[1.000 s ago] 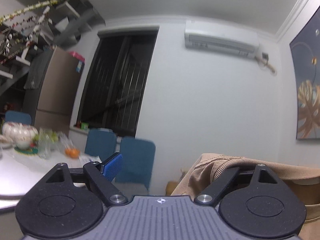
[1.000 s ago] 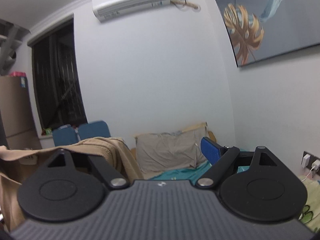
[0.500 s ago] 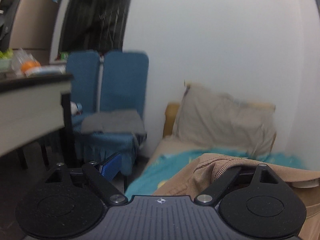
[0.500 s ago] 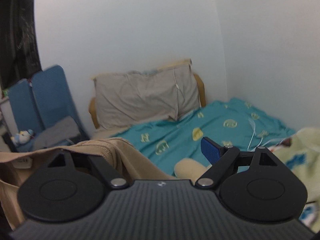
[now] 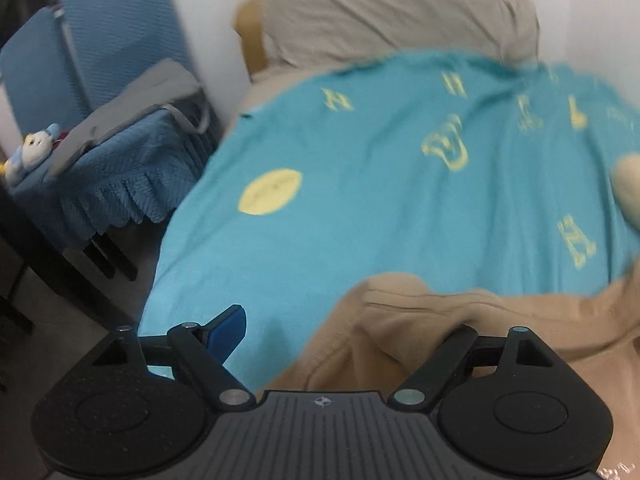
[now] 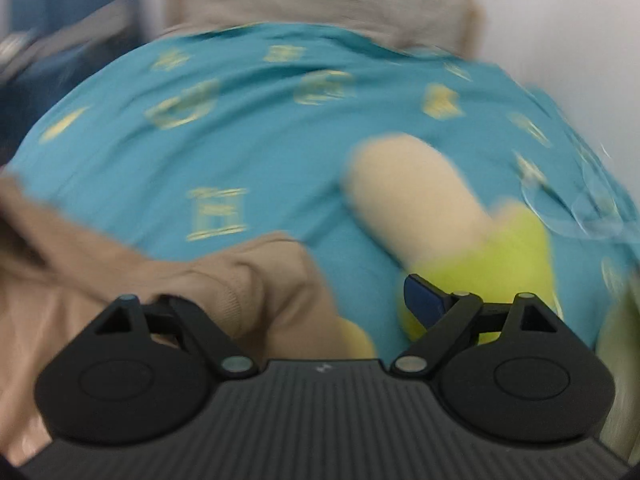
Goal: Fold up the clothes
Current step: 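Lower the T-shirt onto the bed with both grippers and release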
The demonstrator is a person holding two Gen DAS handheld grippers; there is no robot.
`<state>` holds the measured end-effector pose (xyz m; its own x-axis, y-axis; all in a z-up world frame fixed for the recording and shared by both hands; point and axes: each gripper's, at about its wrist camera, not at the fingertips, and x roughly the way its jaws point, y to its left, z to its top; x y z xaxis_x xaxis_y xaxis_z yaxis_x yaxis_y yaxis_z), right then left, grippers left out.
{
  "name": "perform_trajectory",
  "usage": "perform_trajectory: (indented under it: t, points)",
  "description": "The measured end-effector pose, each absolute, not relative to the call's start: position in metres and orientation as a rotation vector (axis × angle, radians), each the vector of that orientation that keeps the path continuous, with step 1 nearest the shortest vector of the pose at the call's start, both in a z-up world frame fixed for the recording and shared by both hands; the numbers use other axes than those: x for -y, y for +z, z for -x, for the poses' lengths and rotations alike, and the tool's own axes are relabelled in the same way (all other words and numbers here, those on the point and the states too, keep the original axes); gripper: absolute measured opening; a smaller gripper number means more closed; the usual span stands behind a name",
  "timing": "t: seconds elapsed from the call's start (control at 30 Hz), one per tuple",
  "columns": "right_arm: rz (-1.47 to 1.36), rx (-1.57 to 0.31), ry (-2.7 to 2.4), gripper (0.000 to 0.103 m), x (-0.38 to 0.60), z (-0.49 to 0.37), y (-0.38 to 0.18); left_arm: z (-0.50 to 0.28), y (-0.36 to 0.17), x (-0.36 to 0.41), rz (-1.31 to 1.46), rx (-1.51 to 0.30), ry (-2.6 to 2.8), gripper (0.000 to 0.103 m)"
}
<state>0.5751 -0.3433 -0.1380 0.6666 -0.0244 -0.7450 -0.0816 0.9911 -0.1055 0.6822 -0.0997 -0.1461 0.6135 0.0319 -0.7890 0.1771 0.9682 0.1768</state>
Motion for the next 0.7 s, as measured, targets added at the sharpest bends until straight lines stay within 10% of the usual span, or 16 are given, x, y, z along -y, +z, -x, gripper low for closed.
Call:
perform_trajectory:
  t: [0.7]
  points:
    - [-0.359,-0.532,-0.067,0.086,0.327,-0.291,-0.009,-0.401,0.049,0.027,0.031,-0.529,-0.198,0.098]
